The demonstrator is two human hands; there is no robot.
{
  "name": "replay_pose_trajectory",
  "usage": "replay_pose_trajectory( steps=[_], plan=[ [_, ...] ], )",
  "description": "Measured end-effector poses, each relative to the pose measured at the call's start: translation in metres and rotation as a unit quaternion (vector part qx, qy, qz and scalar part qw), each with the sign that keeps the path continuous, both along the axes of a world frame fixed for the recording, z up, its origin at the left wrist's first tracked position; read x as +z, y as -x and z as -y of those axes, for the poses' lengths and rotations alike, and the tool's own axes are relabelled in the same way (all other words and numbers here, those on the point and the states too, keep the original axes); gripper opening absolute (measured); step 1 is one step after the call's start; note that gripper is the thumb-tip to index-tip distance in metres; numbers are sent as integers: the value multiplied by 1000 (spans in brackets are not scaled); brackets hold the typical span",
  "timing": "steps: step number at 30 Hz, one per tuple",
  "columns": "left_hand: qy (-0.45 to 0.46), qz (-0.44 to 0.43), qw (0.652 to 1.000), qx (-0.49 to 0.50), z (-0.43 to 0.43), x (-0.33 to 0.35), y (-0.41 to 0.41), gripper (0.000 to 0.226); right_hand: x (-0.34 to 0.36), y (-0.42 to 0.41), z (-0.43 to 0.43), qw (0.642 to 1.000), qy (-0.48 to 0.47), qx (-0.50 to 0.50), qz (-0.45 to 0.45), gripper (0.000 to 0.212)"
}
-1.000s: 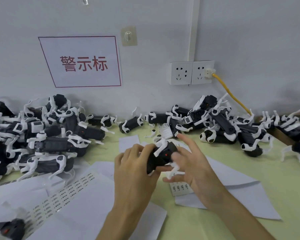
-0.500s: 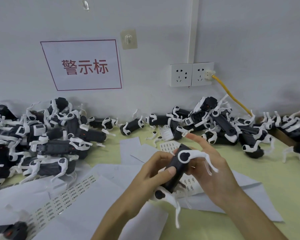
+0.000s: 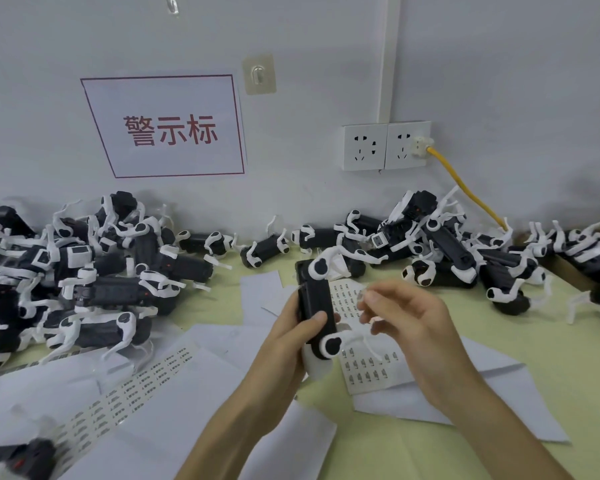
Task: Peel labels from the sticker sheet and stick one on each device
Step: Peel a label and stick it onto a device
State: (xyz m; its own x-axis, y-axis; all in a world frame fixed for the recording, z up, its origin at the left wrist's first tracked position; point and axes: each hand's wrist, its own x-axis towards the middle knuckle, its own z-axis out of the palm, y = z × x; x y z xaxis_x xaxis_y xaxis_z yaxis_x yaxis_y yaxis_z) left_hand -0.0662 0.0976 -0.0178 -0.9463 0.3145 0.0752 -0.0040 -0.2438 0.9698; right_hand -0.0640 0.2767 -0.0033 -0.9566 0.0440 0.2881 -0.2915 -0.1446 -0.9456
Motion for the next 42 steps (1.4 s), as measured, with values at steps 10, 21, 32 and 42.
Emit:
replay_pose_trajectory(
  steps=[10,21,32,42],
  plan=[
    [87,-121,988,39,-18,-17,-8,58,-2,-4,10,997,-60,-43,-24,11],
    [156,-208,960,104,-27,-17,-13,58,-3,-6,14,995,-77,-69,-16,17],
    [218,-205,941,161,-33,-21,-16,76,-7,-8,17,992,-88,-86,-16,18],
    [245,-233,919,203,-37,-22,-20,72,-8,-10,22,994,-62,-88,-15,17]
  ],
)
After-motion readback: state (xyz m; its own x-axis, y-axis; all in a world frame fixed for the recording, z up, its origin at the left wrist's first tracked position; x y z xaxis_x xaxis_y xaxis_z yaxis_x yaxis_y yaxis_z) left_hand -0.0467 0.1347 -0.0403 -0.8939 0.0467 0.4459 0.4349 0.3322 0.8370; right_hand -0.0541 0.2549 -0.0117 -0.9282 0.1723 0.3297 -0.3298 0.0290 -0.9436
